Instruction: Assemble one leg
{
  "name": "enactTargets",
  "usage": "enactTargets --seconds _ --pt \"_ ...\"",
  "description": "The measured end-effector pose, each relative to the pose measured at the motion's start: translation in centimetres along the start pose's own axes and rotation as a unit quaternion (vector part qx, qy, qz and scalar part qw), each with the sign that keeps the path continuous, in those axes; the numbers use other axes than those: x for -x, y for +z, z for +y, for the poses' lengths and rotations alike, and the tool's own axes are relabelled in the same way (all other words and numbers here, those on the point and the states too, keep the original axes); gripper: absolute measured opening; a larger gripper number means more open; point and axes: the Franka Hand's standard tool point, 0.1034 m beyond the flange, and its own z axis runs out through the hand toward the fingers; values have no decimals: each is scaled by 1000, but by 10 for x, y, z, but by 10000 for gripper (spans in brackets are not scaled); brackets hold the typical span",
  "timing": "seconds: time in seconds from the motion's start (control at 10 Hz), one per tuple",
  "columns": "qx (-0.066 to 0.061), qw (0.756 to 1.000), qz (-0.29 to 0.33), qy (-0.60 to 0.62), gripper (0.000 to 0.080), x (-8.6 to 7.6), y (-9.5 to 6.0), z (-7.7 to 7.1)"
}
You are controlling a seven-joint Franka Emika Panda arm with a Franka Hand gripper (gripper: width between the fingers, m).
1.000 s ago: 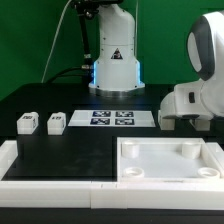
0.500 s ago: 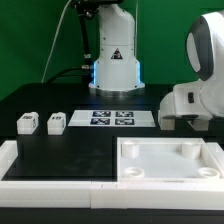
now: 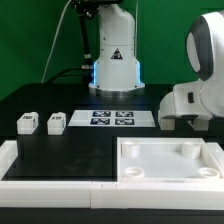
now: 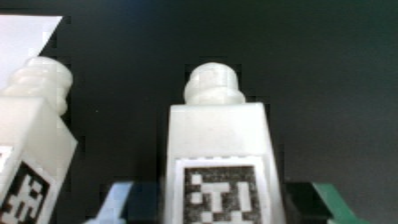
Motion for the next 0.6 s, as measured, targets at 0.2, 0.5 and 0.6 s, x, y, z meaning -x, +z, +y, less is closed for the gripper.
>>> enactTargets --seconds 0.2,0.5,0.6 --pt "-3 1000 27 2 290 26 -41 7" --pt "-5 999 48 0 290 44 -63 9" --pt "-9 997 74 -1 290 36 -65 8"
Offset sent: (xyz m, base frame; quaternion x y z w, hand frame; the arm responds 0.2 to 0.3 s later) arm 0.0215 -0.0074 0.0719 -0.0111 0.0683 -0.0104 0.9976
